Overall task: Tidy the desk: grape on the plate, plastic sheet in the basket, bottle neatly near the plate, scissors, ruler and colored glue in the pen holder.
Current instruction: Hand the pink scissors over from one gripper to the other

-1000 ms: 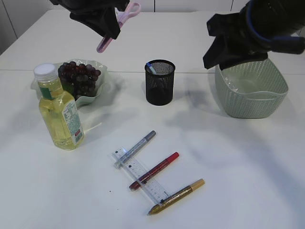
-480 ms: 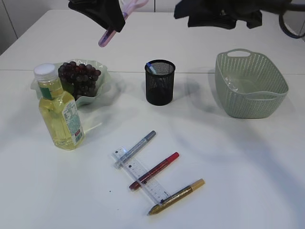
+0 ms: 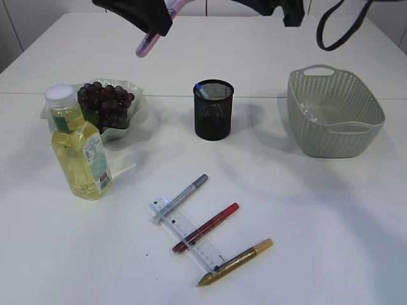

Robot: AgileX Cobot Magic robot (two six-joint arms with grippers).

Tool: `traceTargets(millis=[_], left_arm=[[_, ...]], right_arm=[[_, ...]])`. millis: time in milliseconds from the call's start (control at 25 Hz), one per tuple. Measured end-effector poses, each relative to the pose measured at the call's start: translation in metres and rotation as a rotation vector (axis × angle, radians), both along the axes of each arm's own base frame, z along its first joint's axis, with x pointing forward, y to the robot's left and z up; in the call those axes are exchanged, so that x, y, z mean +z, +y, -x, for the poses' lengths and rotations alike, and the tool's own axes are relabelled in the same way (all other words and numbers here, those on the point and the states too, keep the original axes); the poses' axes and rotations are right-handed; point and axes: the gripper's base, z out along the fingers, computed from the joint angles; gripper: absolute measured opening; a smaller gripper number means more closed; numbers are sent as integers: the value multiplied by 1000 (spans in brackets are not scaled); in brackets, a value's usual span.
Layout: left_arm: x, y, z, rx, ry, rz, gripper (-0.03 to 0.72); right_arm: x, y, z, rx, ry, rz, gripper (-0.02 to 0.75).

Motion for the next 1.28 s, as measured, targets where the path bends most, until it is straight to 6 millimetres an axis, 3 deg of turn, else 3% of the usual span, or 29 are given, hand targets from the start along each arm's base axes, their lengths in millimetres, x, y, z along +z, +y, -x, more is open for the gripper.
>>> traceTargets(millis=[1280], left_arm=[[3, -8, 4, -74, 9, 73, 130]], right_arm=[[-10, 3, -9, 1, 7, -36, 366]])
